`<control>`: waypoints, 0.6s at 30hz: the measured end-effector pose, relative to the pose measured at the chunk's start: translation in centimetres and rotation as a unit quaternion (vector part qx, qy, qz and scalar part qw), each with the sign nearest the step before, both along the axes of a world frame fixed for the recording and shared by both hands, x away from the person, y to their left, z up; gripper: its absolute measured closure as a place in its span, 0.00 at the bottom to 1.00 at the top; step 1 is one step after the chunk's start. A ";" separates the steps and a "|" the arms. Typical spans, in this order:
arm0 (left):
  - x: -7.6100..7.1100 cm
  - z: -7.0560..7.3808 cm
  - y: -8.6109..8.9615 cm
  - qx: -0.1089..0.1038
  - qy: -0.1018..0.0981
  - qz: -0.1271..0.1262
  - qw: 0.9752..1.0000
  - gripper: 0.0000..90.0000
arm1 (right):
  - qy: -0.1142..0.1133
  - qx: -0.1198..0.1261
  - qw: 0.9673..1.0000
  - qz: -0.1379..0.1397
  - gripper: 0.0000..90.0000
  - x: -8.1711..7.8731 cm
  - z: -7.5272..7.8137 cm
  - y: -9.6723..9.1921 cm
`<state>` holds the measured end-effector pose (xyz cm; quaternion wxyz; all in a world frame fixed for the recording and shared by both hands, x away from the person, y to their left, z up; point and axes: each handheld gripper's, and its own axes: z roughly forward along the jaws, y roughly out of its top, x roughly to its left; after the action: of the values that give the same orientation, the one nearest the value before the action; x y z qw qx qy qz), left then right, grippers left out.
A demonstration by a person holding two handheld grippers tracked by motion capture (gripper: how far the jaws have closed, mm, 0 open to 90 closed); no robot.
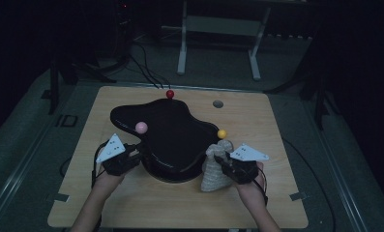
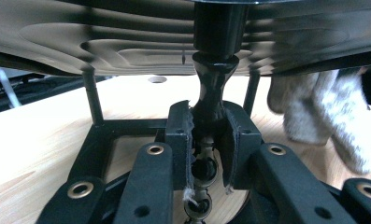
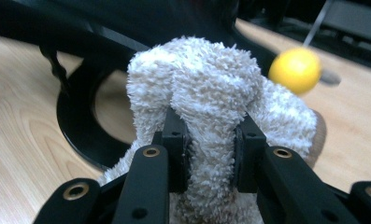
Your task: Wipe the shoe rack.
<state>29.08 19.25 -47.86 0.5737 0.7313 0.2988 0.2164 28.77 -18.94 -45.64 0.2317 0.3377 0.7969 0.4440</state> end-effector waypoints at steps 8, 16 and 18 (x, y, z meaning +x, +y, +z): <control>0.1 0.0 0.0 -0.002 0.002 -0.002 1.000 0.83 | 0.003 -0.008 1.000 0.011 0.80 -0.2 -0.5 0.9; 0.1 0.0 0.0 -0.002 0.003 -0.002 1.000 0.83 | -0.020 0.006 1.000 0.022 0.80 -1.1 1.3 1.0; 0.1 -0.1 0.1 -0.005 0.003 -0.004 1.000 0.83 | -0.022 0.008 0.999 0.028 0.80 -1.2 1.4 1.4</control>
<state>29.18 19.32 -47.91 0.5777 0.7300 0.2985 0.2103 27.54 -17.52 -44.24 0.2344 0.3073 0.7970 0.4641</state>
